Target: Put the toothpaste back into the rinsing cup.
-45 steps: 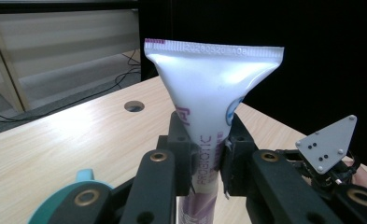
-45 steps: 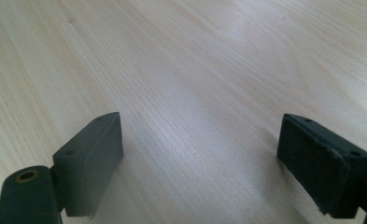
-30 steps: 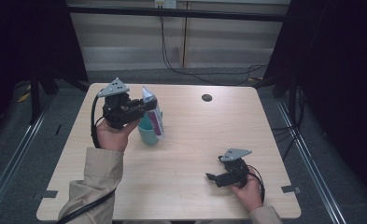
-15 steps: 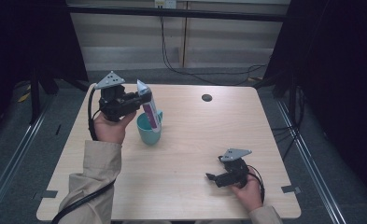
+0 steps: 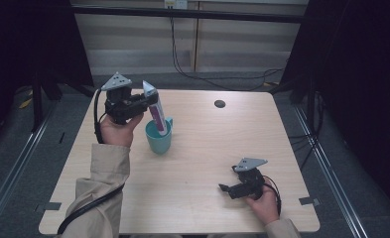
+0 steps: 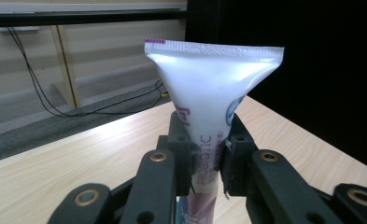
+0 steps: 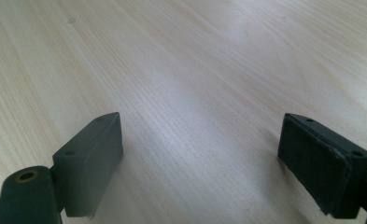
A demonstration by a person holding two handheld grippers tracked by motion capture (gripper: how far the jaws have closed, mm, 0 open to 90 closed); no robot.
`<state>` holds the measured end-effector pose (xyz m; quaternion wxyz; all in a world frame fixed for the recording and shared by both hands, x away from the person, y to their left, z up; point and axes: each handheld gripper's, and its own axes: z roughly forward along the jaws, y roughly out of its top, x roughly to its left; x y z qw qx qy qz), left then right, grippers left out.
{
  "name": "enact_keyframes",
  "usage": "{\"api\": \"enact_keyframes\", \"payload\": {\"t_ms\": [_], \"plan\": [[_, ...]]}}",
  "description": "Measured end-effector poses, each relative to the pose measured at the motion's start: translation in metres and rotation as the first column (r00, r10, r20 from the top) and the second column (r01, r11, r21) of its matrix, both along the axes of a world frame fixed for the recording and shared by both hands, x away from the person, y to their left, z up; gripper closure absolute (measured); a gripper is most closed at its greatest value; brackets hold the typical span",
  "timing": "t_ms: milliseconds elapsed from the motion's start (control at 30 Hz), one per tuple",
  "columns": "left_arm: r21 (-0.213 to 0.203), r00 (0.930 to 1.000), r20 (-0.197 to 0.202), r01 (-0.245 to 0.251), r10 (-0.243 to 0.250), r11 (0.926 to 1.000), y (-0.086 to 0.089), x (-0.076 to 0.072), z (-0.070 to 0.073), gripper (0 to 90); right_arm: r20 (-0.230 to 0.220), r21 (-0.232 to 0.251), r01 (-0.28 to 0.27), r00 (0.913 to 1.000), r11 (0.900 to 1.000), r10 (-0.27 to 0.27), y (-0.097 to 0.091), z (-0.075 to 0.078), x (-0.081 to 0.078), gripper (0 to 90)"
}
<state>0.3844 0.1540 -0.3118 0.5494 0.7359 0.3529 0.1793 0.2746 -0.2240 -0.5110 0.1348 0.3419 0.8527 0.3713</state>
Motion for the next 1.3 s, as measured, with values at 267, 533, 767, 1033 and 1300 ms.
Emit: {"api": "enact_keyframes", "payload": {"t_ms": [267,533,767,1033,1300], "plan": [[0.016,0.9997,-0.007,-0.025,0.025,0.9996,0.0,0.005,-0.013,77.4,-0.001,0.0,0.0,1.0,1.0,0.0,0.0,0.0,0.0,13.3],[0.031,0.9984,-0.009,-0.055,0.055,0.998,-0.003,0.008,-0.028,77.4,0.0,0.0,0.0,1.0,1.0,0.0,0.0,0.0,0.0,13.3],[0.051,0.9969,-0.006,-0.078,0.079,0.9957,-0.003,0.01,-0.04,77.4,-0.001,0.0,0.0,1.0,1.0,0.0,0.0,0.0,0.0,13.2],[0.052,0.9954,-0.006,-0.095,0.096,0.9941,-0.004,0.01,-0.052,77.4,0.0,0.0,0.0,1.0,1.0,0.0,0.0,0.0,0.0,13.3],[0.054,0.9934,-0.009,-0.114,0.114,0.9921,-0.006,0.01,-0.064,77.4,-0.001,0.0,0.001,1.0,1.0,-0.001,0.0,0.0,0.0,13.3]]}}
